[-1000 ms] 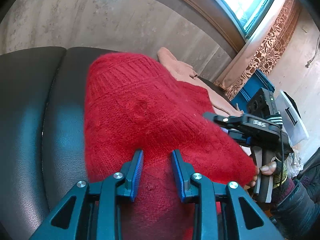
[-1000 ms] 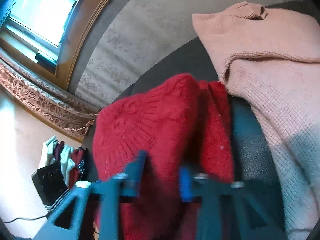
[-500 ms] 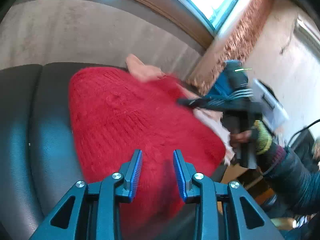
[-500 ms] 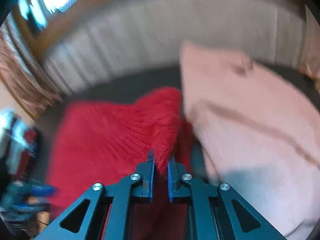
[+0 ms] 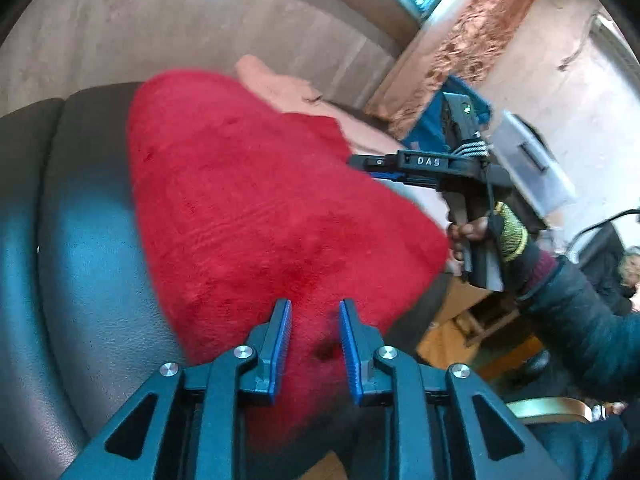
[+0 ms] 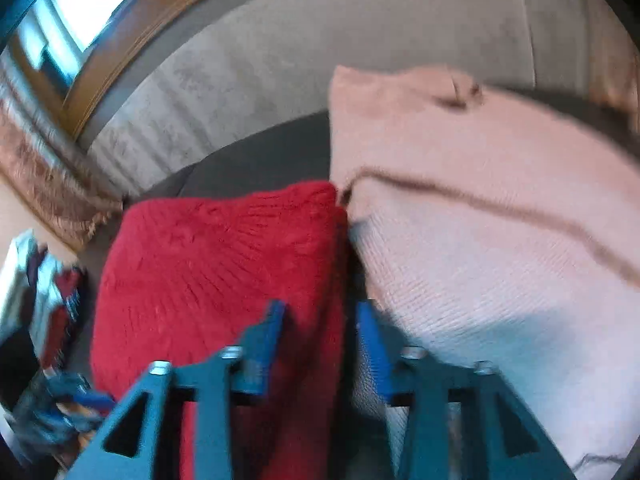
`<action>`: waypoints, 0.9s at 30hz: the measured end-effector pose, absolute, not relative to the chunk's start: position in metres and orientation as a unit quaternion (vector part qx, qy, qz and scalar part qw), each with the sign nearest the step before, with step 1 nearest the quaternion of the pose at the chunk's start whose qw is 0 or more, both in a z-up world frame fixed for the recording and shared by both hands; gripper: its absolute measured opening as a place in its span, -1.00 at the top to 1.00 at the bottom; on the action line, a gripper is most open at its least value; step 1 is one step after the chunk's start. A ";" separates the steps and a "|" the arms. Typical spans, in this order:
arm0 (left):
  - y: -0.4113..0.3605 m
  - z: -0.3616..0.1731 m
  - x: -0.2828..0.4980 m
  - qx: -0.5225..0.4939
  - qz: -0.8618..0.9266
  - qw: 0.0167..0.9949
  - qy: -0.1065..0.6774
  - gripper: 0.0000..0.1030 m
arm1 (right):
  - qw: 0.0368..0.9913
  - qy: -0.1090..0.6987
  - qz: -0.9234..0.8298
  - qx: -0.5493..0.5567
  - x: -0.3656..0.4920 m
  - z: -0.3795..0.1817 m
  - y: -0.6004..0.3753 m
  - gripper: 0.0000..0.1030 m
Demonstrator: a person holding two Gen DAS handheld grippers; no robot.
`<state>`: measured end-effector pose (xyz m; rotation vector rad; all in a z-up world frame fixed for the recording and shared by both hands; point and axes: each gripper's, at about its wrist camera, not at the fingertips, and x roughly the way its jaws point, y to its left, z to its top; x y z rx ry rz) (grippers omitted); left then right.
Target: Fold clothes
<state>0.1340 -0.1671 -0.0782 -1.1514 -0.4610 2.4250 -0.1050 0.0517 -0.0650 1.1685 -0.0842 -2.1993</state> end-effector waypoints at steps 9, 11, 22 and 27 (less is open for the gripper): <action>-0.120 -0.091 0.150 -0.434 0.872 0.223 -0.040 0.51 | 0.428 0.076 -0.799 0.416 -0.016 -0.030 0.020 0.11; -0.116 -0.098 0.153 -0.433 0.876 0.214 -0.011 0.52 | 0.416 0.109 -0.790 0.438 -0.010 -0.051 0.013 0.13; -0.132 -0.098 0.175 -0.486 0.837 0.250 0.033 0.85 | 0.356 0.055 -0.814 0.456 -0.024 -0.086 0.062 0.16; -0.162 -0.063 0.178 -0.441 0.849 0.279 -0.079 0.73 | 0.352 0.075 -0.810 0.463 -0.020 -0.079 0.050 0.01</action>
